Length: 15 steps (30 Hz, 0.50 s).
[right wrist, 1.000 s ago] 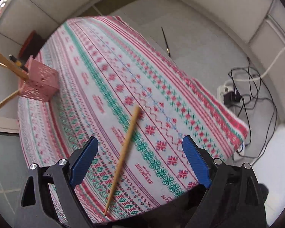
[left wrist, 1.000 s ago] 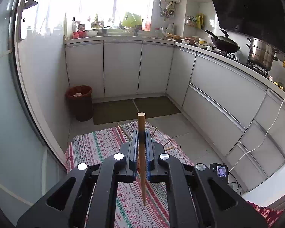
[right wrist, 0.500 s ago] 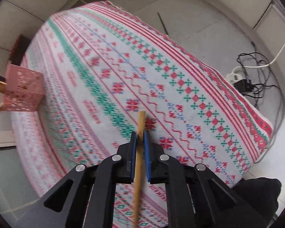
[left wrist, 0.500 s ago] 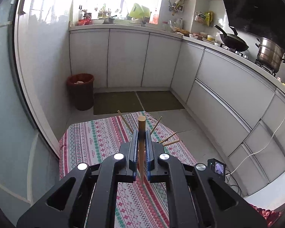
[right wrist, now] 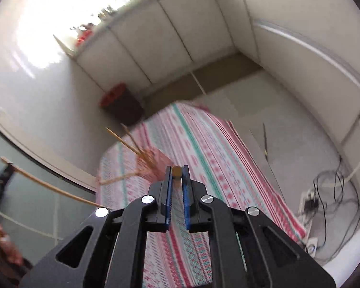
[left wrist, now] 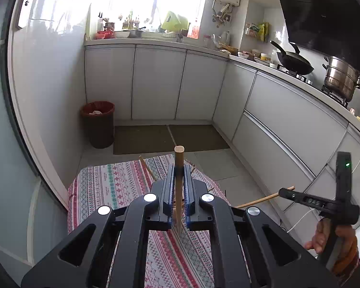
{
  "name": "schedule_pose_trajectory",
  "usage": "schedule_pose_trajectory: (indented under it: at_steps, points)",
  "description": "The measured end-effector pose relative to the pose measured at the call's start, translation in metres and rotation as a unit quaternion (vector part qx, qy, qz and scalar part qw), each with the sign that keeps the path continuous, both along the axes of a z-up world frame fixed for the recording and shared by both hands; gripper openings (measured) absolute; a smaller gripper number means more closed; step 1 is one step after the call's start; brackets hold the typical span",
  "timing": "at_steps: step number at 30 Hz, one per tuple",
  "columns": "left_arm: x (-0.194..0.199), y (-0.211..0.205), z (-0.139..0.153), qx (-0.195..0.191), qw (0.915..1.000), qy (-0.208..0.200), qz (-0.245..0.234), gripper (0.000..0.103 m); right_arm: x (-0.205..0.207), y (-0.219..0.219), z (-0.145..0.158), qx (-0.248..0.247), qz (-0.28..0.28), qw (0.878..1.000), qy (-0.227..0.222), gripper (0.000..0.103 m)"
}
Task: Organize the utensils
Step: 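Carry the chopstick upright over the pink basket with the left tool and release it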
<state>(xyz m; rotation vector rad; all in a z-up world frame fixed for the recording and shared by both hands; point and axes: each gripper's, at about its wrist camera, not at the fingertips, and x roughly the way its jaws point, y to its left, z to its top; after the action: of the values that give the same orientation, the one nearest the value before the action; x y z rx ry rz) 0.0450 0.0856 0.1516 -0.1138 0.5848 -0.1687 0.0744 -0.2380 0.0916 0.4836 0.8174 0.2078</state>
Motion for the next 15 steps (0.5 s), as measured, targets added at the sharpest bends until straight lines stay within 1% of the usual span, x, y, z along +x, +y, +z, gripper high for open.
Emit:
schedule_pose_trajectory:
  at_steps: [4, 7, 10, 13, 15]
  points:
    - [0.031, -0.002, -0.001, -0.002, 0.9998, -0.006, 0.02, 0.006, 0.005, 0.006, 0.057, 0.013, 0.028, 0.998, -0.055, 0.008]
    - [0.057, -0.003, -0.011, -0.006, 0.9994, 0.0, 0.035, 0.006, 0.009, 0.01, 0.082, 0.02, 0.049, 0.996, -0.078, 0.008]
    - [0.084, -0.004, -0.03, -0.008, 0.9988, 0.012, 0.047, 0.006, 0.02, 0.019, 0.092, 0.016, 0.057, 0.994, -0.093, 0.008]
    - [0.107, -0.005, -0.05, -0.001, 0.9979, 0.021, 0.061, 0.006, 0.036, 0.028, 0.088, 0.014, 0.057, 0.994, -0.091, 0.008]
    - [0.119, -0.006, -0.065, -0.006, 0.9974, 0.026, 0.068, 0.006, 0.047, 0.037, 0.084, 0.016, 0.058, 0.994, -0.086, 0.008]
